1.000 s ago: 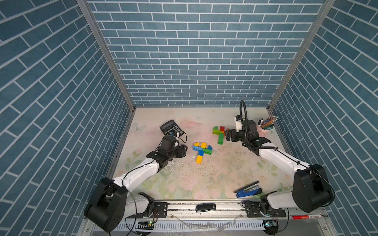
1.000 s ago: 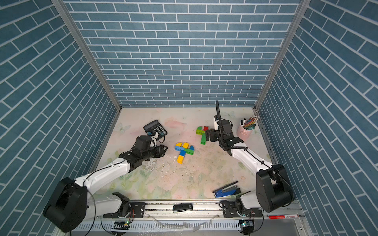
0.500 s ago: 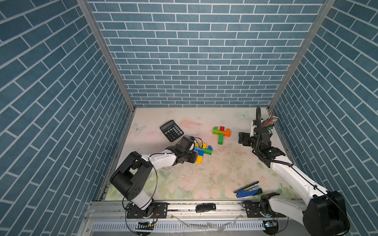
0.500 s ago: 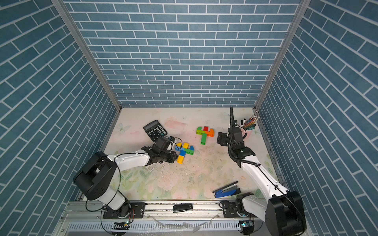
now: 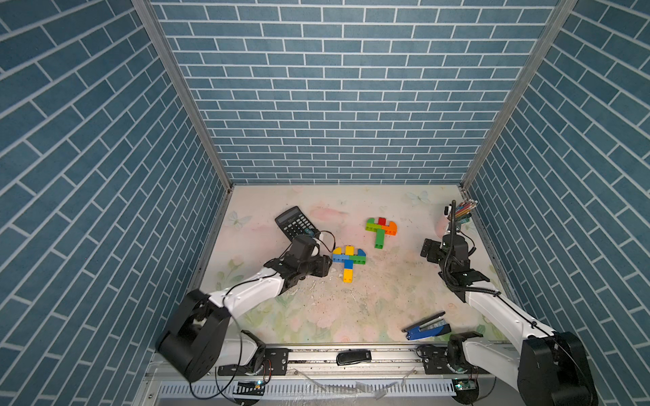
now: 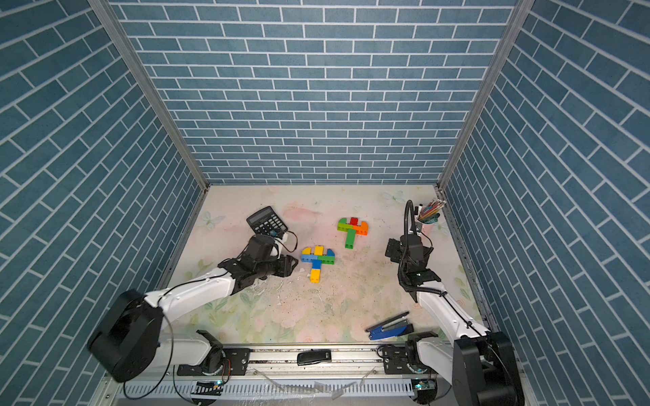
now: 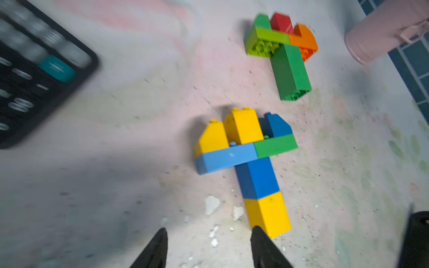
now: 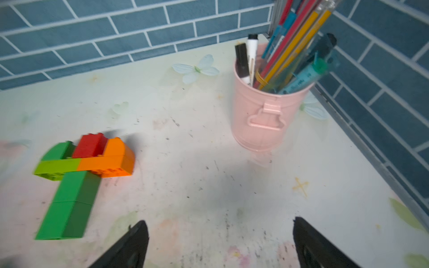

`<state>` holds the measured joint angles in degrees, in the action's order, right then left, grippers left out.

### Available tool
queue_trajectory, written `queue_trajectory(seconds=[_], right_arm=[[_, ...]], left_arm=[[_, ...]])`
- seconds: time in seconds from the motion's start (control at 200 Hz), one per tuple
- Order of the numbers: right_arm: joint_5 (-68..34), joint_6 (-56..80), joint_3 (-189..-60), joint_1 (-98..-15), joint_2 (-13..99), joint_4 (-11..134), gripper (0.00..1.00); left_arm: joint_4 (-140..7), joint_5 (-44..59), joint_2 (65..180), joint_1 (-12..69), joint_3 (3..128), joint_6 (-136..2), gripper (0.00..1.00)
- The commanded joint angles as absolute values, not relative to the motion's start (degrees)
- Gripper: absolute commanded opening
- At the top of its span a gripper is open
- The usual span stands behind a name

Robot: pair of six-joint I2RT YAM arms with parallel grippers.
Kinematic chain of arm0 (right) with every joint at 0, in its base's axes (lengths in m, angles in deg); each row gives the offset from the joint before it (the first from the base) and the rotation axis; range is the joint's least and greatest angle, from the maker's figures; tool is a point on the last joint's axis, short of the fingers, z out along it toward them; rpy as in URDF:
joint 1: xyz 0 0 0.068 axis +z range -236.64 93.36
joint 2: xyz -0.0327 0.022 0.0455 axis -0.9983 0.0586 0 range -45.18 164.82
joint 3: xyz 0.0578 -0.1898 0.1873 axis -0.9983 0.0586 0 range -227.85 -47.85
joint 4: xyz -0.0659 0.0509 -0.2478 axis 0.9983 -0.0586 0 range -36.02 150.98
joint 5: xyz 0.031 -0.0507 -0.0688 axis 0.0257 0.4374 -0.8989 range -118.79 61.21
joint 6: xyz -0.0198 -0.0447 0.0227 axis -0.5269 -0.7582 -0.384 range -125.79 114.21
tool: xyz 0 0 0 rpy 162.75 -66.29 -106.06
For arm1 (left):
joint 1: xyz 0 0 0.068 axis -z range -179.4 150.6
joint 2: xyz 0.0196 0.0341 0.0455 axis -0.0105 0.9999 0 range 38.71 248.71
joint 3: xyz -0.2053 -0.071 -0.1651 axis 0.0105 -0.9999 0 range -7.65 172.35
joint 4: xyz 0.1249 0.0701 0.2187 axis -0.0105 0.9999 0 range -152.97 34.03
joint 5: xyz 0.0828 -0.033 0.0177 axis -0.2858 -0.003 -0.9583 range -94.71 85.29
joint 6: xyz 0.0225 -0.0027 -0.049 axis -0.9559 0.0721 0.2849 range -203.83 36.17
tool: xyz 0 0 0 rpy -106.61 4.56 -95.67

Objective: Assemble a fork with lego
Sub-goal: Adjust the lego brick at the center of the board, then reset both arms

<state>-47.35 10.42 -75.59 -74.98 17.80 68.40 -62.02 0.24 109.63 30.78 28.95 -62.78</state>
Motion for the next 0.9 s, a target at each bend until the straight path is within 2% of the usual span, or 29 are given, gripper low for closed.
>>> queue_trajectory(seconds=[0.0, 0.035, 0.07, 0.155, 0.2, 0.265, 0.3, 0.33, 0.42, 0.475, 0.615, 0.705, 0.77, 0.895], right_arm=[[-51.8, 3.2, -77.1, -76.8, 20.1, 74.7, 0.97], [-50.9, 1.8, -76.9, -77.3, 21.2, 76.8, 0.97], [-49.3, -0.4, -75.8, -77.8, 22.5, 81.2, 0.97], [-46.2, -3.6, -73.4, -79.2, 27.5, 91.8, 0.96], [-44.3, -5.4, -73.8, -79.9, 30.0, 92.7, 0.96], [-42.0, -7.5, -71.9, -80.9, 33.8, 99.4, 0.97], [-41.2, -7.4, -70.3, -81.8, 35.5, 104.0, 0.97], [-40.2, -6.9, -68.7, -83.0, 37.2, 108.4, 0.97], [-36.1, -3.4, -65.9, -87.0, 43.8, 120.6, 0.97], [-36.1, -1.5, -68.7, -88.3, 42.2, 112.0, 0.98], [-36.1, -1.3, -69.9, -88.8, 42.8, 110.5, 0.96], [-36.1, -1.4, -69.9, -88.8, 43.0, 110.9, 0.99], [-36.3, -1.4, -69.8, -88.7, 42.9, 110.9, 0.99], [-36.2, -1.4, -69.8, -88.7, 43.0, 111.4, 0.99]], left_arm=[[-62.9, -14.4, 101.6, 27.7, 27.2, -64.5, 0.77], [-63.6, -21.4, 99.6, 27.4, 26.8, -65.1, 0.87], [-65.4, -26.6, 98.4, 27.0, 26.2, -66.5, 0.92], [-71.1, -32.8, 99.4, 24.1, 25.3, -73.6, 0.95], [-76.7, -37.9, 102.0, 23.2, 24.1, -78.2, 0.99], [-85.4, -40.6, 107.4, 21.3, 22.3, -83.8, 0.99], [-91.5, -40.3, 110.4, 19.7, 21.4, -86.2, 0.99], [-90.5, -39.8, 111.7, 18.8, 22.7, -86.0, 0.99], [-101.9, -31.8, 116.1, 14.4, 21.2, -88.2, 0.99], [-104.5, -24.9, 117.7, 11.7, 21.2, -88.6, 0.99], [-122.2, -10.6, 127.1, 6.0, 17.1, -89.4, 0.99], [-138.9, -8.5, 134.9, 5.7, 13.0, -92.5, 0.99], [-138.2, -6.8, 131.9, 6.3, 11.7, -92.9, 0.99], [-133.9, -16.2, 121.7, 11.9, 9.0, -96.3, 0.99]])
